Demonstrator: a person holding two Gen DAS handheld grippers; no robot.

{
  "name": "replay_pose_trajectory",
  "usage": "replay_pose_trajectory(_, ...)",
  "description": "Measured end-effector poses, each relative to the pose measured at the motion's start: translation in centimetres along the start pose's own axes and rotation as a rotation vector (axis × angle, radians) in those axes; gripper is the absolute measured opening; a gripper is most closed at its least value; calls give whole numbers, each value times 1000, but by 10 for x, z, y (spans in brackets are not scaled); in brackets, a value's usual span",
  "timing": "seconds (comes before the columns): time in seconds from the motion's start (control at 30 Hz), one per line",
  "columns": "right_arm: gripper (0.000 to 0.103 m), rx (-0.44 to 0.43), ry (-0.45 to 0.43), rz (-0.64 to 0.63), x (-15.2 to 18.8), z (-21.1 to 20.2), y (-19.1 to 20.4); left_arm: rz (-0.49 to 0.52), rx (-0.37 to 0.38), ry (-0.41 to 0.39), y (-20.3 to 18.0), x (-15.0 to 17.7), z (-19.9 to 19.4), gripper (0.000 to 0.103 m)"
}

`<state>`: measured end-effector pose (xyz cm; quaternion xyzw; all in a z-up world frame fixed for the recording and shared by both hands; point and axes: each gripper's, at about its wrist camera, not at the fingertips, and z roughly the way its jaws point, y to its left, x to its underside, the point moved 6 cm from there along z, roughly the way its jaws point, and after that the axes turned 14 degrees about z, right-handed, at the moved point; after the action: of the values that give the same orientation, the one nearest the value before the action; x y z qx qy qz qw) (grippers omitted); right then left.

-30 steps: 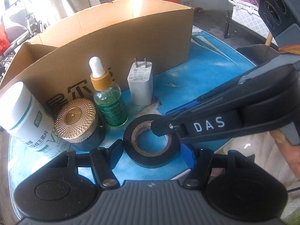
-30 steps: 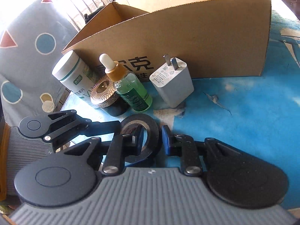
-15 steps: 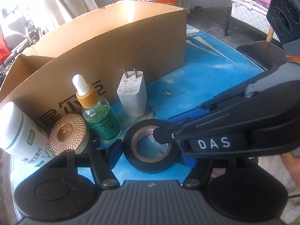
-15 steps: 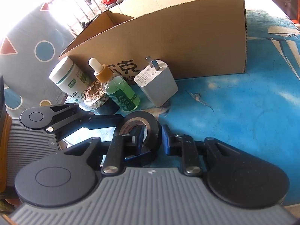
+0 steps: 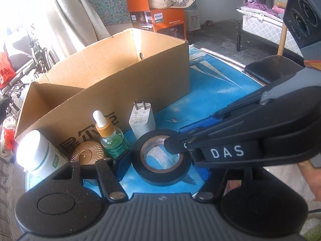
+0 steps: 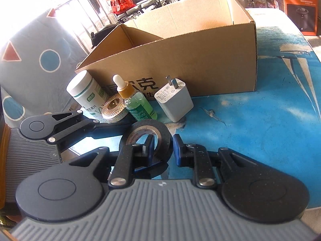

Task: Organize rigid objects
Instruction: 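Grasp the black electrical tape roll with the right tool, then carry the tape roll into the cardboard box and open the right tool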

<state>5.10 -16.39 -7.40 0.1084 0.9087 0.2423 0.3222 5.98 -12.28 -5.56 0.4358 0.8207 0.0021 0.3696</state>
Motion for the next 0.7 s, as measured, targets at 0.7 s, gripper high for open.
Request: replay_pose_trajectory(0.7, 20, -104, 233, -4, -206, 105, 78, -126, 27, 132, 194, -74, 51, 67)
